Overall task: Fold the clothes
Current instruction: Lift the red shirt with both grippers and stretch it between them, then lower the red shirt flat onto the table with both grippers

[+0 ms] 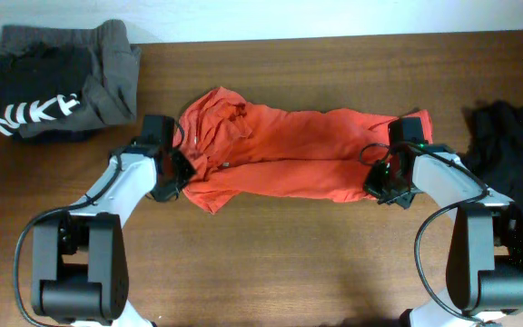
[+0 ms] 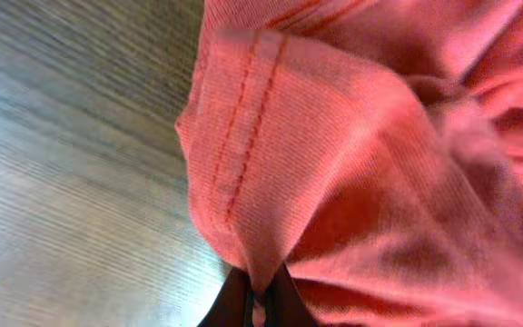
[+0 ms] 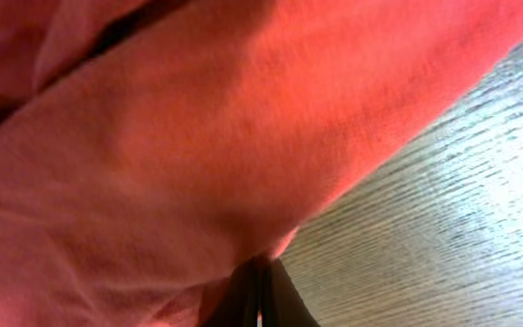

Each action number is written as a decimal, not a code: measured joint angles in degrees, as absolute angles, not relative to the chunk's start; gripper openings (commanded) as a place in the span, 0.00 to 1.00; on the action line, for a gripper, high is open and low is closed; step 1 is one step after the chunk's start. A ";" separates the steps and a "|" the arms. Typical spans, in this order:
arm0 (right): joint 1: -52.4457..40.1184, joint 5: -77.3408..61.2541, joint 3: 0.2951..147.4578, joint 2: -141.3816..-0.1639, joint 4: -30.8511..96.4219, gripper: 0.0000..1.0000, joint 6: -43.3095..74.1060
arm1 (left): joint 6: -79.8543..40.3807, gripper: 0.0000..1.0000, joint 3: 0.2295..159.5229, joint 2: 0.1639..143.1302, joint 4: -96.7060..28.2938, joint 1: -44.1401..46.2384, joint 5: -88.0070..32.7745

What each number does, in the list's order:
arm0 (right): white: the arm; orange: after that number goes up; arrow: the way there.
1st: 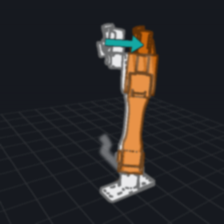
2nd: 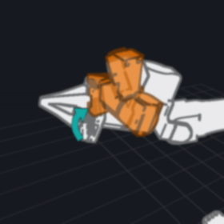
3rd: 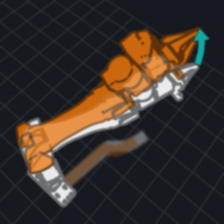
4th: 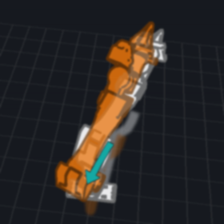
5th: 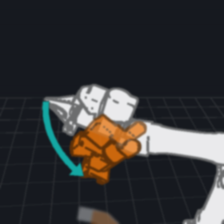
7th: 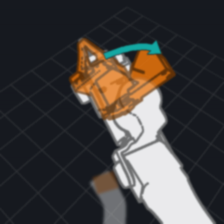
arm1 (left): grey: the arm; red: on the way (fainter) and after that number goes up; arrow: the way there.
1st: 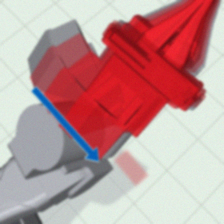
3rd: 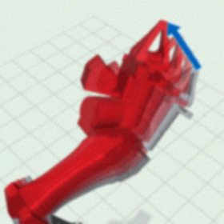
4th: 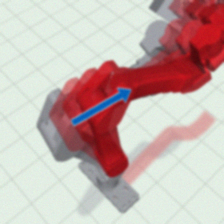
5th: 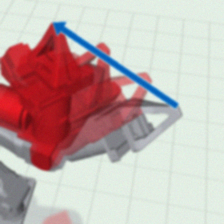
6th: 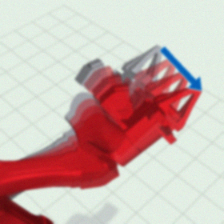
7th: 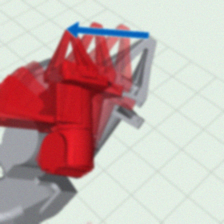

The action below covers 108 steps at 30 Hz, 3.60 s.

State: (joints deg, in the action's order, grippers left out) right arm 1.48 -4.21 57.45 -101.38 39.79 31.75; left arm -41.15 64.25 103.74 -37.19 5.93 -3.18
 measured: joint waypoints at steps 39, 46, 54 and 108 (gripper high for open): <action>1.48 6.79 73.73 -74.46 72.88 0.04 37.71 | -35.97 0.01 82.37 81.62 -55.72 18.02 12.43; 1.48 10.13 73.73 -69.91 78.30 0.04 42.02 | -37.12 0.01 82.37 79.81 -59.79 24.99 15.94; 1.48 13.39 73.76 -70.63 77.89 0.04 43.90 | -39.59 0.01 82.37 80.12 -59.66 27.05 21.30; 1.45 11.03 73.97 -73.91 91.70 0.99 44.38 | -43.81 0.99 82.78 76.62 -79.20 29.61 21.67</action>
